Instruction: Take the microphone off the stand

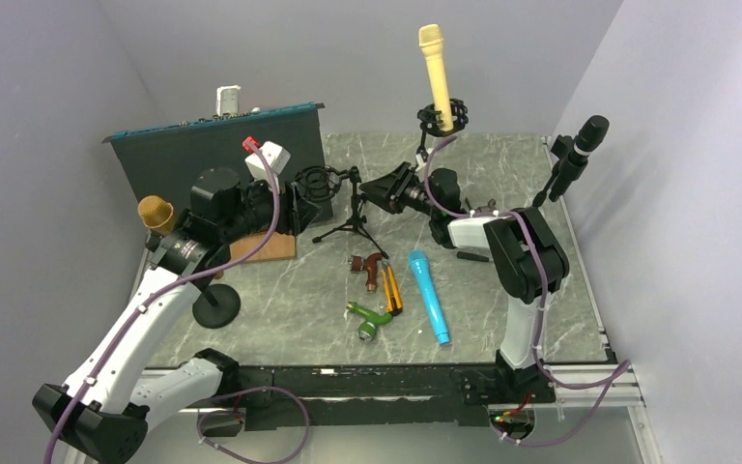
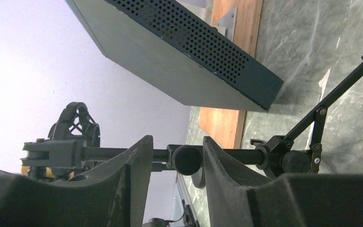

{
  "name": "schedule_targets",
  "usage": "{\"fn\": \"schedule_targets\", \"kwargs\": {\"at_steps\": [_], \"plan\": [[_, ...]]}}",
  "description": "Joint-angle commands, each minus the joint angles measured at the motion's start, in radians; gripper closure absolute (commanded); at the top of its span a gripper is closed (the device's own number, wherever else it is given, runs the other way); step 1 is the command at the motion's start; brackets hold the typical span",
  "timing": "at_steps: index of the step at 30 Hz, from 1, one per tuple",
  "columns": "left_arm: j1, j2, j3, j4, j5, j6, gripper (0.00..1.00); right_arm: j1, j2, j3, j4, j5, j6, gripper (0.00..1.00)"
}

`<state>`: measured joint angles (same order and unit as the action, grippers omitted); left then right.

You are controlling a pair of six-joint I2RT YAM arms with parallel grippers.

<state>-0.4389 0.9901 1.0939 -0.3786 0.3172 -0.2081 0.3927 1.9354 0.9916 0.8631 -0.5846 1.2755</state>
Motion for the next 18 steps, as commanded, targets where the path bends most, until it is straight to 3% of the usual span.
{"fn": "schedule_targets", "kwargs": {"at_steps": [1,11,18], "plan": [[0.003,-0.021,-0.002,0.042,0.013,-0.013,0.45,0.006,0.024,0.037,0.032,-0.004,0.042,0.57],[0.004,-0.013,0.001,0.041,0.017,-0.011,0.45,0.012,0.029,-0.001,0.084,-0.007,0.05,0.69],[0.003,-0.01,0.0,0.038,0.013,-0.01,0.45,0.012,0.027,-0.039,0.146,-0.007,0.08,0.67]]}}
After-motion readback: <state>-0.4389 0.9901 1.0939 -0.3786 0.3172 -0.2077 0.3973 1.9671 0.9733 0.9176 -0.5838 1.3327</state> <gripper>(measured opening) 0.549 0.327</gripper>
